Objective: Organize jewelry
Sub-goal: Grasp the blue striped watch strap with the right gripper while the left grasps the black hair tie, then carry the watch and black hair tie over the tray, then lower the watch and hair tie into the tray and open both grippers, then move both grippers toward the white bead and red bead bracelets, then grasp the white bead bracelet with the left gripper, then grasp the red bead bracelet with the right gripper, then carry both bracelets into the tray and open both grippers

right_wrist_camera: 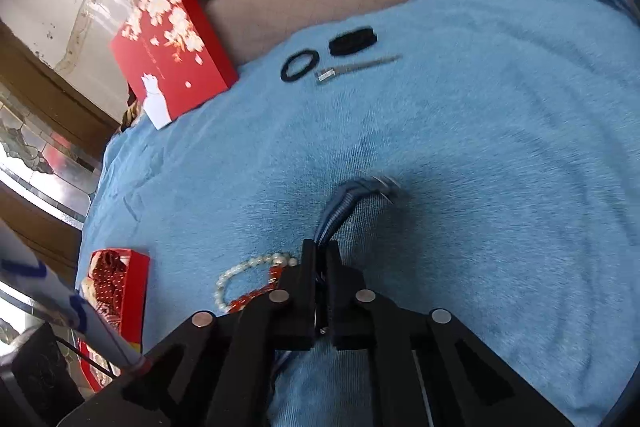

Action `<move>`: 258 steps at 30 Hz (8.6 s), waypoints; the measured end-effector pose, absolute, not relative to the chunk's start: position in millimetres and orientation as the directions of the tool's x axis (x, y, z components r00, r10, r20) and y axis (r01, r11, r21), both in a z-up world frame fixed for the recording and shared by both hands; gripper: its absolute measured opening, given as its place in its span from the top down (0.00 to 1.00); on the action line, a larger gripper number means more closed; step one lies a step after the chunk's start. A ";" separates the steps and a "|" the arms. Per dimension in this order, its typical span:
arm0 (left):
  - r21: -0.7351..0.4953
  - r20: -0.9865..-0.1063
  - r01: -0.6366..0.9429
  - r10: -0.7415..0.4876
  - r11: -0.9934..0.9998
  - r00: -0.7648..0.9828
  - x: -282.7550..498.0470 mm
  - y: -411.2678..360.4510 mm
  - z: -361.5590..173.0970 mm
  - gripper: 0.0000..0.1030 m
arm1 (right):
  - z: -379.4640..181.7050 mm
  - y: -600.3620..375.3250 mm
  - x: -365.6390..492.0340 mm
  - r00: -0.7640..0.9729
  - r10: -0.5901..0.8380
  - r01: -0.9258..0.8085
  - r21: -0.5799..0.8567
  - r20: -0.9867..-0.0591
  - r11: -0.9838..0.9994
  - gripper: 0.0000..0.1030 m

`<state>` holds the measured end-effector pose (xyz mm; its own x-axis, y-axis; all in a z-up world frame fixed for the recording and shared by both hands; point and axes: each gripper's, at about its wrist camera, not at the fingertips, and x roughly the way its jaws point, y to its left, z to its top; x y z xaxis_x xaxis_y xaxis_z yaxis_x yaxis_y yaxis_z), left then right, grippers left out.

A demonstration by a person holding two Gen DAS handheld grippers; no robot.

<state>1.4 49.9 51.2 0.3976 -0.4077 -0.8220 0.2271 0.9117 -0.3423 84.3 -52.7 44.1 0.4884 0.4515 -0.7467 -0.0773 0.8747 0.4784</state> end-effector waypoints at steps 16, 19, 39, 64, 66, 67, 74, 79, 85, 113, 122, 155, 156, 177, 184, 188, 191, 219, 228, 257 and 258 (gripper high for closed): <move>-0.281 -0.749 0.081 -0.271 0.956 0.605 -110.2 168.8 146.7 0.95 | 156.8 -14.1 -9.1 0.603 0.440 -0.265 0.353 -0.665 0.897 0.96; -0.275 -0.759 -0.018 -0.205 0.961 0.618 -128.3 213.4 144.9 0.95 | 172.3 15.0 -30.0 0.592 0.475 -0.335 0.338 -0.650 0.880 0.96; -0.223 -0.852 -0.330 -0.019 0.917 0.523 -147.7 316.4 72.5 0.95 | 133.7 217.6 -67.9 0.278 0.686 -0.518 0.497 -0.672 0.696 0.96; -0.211 -0.813 -0.326 0.020 0.921 0.582 -155.6 298.8 88.5 0.77 | 88.6 231.6 -27.6 0.380 0.467 -0.536 0.221 -0.798 0.815 0.65; -0.220 -0.798 -0.336 0.030 0.916 0.602 -162.5 298.2 96.0 0.69 | 95.4 222.1 -32.6 0.392 0.476 -0.531 0.228 -0.788 0.816 0.65; -0.222 -0.792 -0.338 0.033 0.914 0.610 -165.0 297.9 98.8 0.67 | 98.0 218.7 -35.2 0.397 0.476 -0.529 0.228 -0.784 0.817 0.65; -0.220 -0.768 -0.344 0.056 0.913 0.638 -181.9 287.3 116.7 0.58 | 108.3 178.3 -63.2 0.416 0.487 -0.499 0.254 -0.768 0.828 0.63; -0.207 -0.764 -0.343 0.067 0.916 0.642 -193.0 275.2 121.7 0.52 | 112.6 144.1 -88.9 0.441 0.487 -0.470 0.268 -0.754 0.841 0.61; -0.158 -0.778 -0.325 0.085 0.932 0.622 -200.2 255.8 119.4 0.51 | 110.2 110.7 -116.4 0.483 0.447 -0.437 0.235 -0.753 0.868 0.57; 0.044 -0.791 -0.225 0.171 0.973 0.587 -198.5 195.6 113.7 0.51 | 86.9 61.0 -135.7 0.521 0.381 -0.362 0.207 -0.764 0.909 0.52; 0.027 -0.800 -0.211 0.148 0.977 0.581 -192.3 192.6 108.4 0.50 | 85.0 13.2 -122.2 0.560 0.360 -0.276 0.242 -0.746 0.930 0.52; -0.033 -0.839 -0.101 0.027 0.994 0.544 -145.3 164.1 80.2 0.50 | 43.7 -14.2 -13.6 0.490 0.329 -0.213 0.255 -0.807 0.943 0.99; -0.047 -0.841 -0.094 0.011 0.994 0.541 -142.0 162.9 80.9 0.50 | 44.6 -19.7 -18.0 0.494 0.310 -0.203 0.239 -0.813 0.950 0.99; -0.105 -0.846 -0.115 -0.027 0.988 0.533 -94.0 167.5 80.4 0.50 | 32.8 22.9 33.8 0.479 0.382 -0.262 0.286 -0.790 0.922 1.00; -0.140 -0.845 -0.012 -0.113 0.990 0.523 -51.6 139.5 71.3 0.49 | 39.8 -67.5 -9.7 0.552 0.275 -0.099 0.265 -0.788 0.959 0.99; -0.143 -0.847 0.076 -0.161 0.987 0.507 -9.3 110.0 59.5 0.49 | 28.3 -103.0 -18.1 0.562 0.283 -0.052 0.308 -0.777 0.950 0.97; -0.174 -0.846 0.134 -0.218 0.975 0.487 29.9 89.5 51.0 0.49 | 18.5 -111.6 -17.5 0.572 0.318 -0.045 0.358 -0.756 0.932 0.96; -0.358 -0.854 0.075 -0.358 0.931 0.376 -1.5 121.3 27.4 0.95 | 35.6 -68.6 1.8 0.524 0.443 -0.205 0.397 -0.727 0.895 0.62; -0.328 -0.840 0.123 -0.348 0.937 0.416 5.9 103.5 28.0 0.73 | 21.6 -9.3 43.9 0.471 0.399 -0.253 0.312 -0.787 0.916 0.62; -0.291 -0.761 0.082 -0.282 0.953 0.585 -113.2 199.5 160.0 0.95 | 137.7 11.6 -34.9 0.572 0.440 -0.327 0.300 -0.692 0.896 0.92; -0.282 -0.766 0.062 -0.263 0.958 0.587 -116.2 210.2 160.5 0.95 | 140.2 17.6 -38.0 0.568 0.450 -0.339 0.302 -0.690 0.891 0.92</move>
<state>-116.2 210.2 160.5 0.5867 -0.2634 -0.7658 0.0624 0.9575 -0.2816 -38.0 17.6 140.2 0.5675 0.4497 -0.6897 -0.3386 0.8910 0.3023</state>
